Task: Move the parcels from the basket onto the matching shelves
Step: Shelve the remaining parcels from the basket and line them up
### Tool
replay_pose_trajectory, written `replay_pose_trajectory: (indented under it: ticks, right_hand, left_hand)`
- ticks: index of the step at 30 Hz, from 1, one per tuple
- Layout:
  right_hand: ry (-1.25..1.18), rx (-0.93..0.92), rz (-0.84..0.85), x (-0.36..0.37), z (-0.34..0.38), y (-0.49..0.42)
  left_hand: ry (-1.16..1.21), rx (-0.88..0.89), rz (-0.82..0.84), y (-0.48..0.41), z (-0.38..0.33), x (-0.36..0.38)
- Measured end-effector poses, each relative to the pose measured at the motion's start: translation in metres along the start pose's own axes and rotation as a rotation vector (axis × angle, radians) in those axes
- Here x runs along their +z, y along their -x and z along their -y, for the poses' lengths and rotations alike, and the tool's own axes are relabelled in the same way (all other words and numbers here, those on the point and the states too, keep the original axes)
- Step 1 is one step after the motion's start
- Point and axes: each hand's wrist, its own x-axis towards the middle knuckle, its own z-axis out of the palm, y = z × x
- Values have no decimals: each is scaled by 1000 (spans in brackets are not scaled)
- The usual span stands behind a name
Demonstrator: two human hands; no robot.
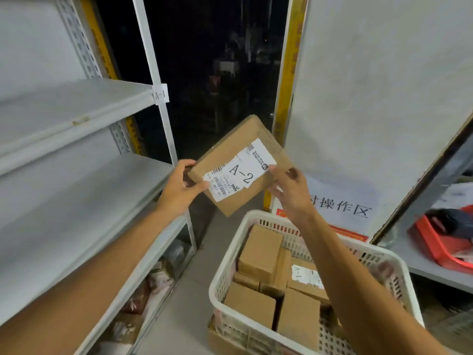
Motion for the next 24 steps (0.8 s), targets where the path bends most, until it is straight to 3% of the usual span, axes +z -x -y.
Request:
replay_pose_trajectory:
  ticks: [4, 10, 16, 24]
  right_hand:
    - [9, -10, 157, 40, -4, -8]
    - [97, 104, 546, 90, -18, -18]
    - [70, 102, 642, 138, -47, -15]
    - [49, 57, 887, 239, -96, 65]
  left_hand:
    - [61, -46, -119, 6, -8, -23]
    - [125, -82, -268, 18, -13, -49]
    - [-203, -101, -452, 58, -1, -93]
    - [-69, -118, -780, 174, -14, -165]
